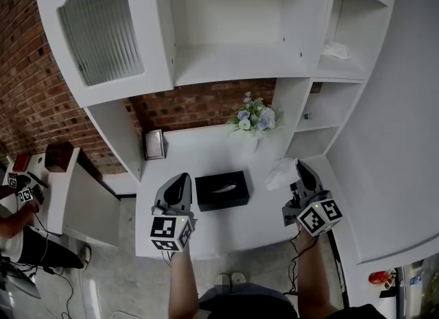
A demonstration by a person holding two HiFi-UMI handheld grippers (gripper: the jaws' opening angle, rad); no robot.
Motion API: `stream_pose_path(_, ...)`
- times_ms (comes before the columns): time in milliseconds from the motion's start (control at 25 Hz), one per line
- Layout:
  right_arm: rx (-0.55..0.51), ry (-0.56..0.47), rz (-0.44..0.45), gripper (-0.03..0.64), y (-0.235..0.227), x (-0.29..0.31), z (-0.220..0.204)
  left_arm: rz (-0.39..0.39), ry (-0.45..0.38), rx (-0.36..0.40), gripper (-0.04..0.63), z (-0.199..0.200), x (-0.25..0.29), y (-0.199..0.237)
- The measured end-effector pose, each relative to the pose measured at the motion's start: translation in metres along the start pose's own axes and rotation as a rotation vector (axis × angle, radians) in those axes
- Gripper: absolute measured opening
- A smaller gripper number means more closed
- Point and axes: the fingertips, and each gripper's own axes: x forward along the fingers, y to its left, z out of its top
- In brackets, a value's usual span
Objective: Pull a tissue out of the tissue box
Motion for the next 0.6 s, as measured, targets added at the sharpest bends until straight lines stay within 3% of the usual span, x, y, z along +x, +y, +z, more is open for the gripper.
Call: stream_pose_path(600,0.0,0.045,0.017,0.0,0.011,0.005,-0.016,0.0,0.009,-0.011,0.008,-0.004,-0.001,0.001)
